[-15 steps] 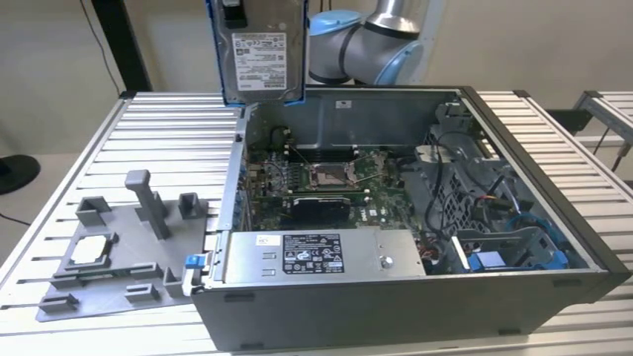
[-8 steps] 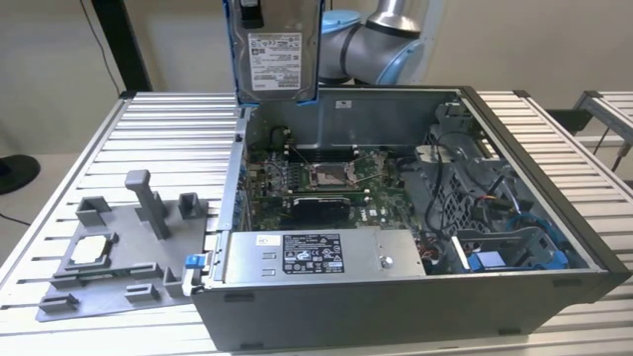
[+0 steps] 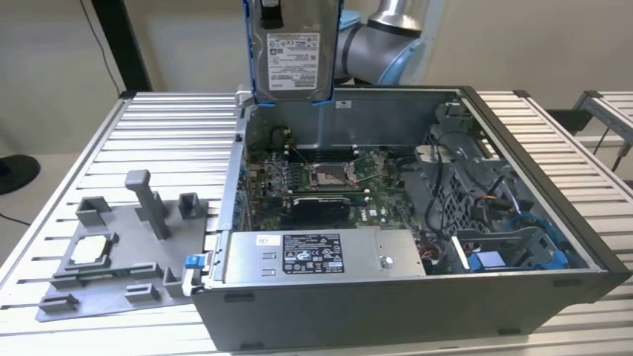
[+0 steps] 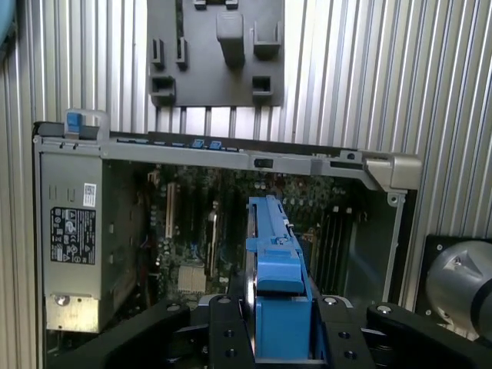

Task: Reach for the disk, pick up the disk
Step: 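Pick up the disk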

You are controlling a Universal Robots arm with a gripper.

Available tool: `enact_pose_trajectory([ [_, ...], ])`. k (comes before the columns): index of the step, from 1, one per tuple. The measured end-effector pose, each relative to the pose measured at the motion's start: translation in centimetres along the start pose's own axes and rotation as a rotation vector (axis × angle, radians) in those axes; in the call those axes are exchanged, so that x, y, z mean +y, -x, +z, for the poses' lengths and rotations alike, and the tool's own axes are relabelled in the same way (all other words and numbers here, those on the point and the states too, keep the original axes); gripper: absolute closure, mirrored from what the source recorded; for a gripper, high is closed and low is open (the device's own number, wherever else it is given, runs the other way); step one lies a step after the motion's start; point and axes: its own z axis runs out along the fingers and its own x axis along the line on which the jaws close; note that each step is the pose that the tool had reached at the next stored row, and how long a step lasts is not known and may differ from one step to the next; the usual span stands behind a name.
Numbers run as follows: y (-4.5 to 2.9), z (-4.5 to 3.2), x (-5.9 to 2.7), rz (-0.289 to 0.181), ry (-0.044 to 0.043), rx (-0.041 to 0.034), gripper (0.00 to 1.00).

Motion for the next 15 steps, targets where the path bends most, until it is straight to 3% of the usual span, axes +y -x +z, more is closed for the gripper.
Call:
enact_pose_trajectory([
  [15, -0.21, 0.27, -3.9, 0.0, 0.0, 0.0, 1.0],
])
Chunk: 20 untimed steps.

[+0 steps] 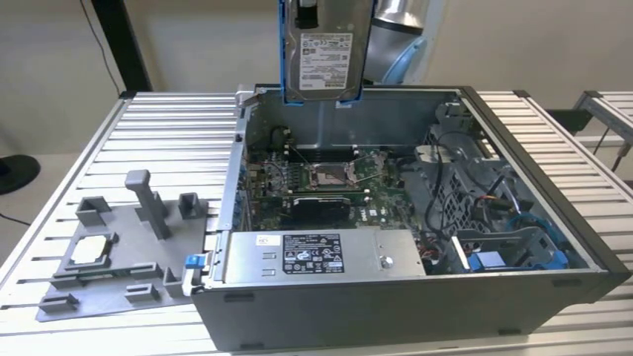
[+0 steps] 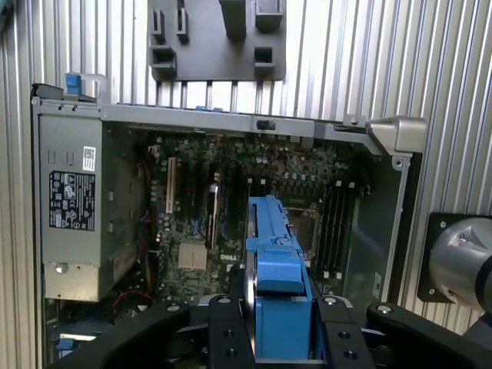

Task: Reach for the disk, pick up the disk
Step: 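Pick up the disk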

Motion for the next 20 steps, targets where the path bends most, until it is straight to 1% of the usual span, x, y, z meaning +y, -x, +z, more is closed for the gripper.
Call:
enact_pose_trajectory([
  [20, -0.26, 0.33, -4.72, 0.0, 0.0, 0.0, 1.0],
])
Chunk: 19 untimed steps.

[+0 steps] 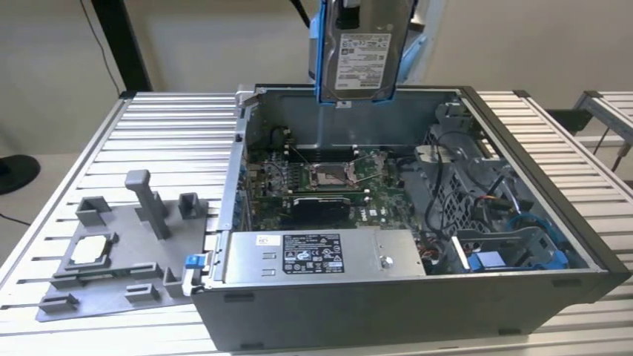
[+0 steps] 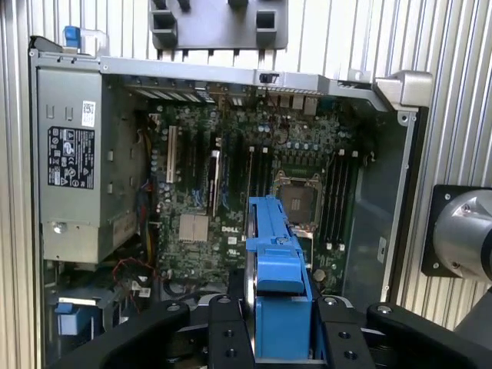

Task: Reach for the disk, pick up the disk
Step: 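Pick up the disk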

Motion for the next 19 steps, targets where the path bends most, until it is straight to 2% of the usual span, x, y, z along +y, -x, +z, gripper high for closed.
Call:
enact_pose_trajectory([
  [19, -0.24, 0.31, -4.36, 0.0, 0.0, 0.0, 1.0],
])
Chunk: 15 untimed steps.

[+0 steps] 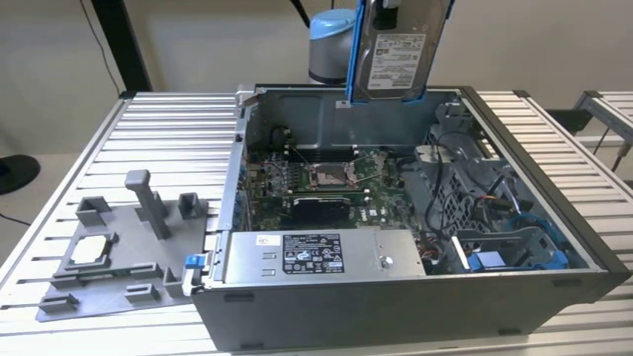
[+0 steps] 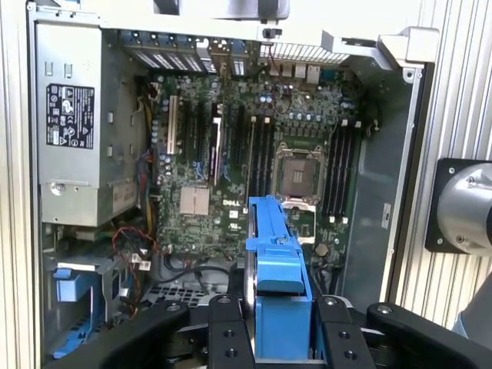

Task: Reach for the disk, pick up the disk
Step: 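Pick up the disk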

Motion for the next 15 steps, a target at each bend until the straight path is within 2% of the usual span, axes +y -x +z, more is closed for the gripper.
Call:
enact_pose_trajectory([
  [15, -0.14, 0.21, -3.08, 0.0, 0.0001, 0.0001, 1.0],
])
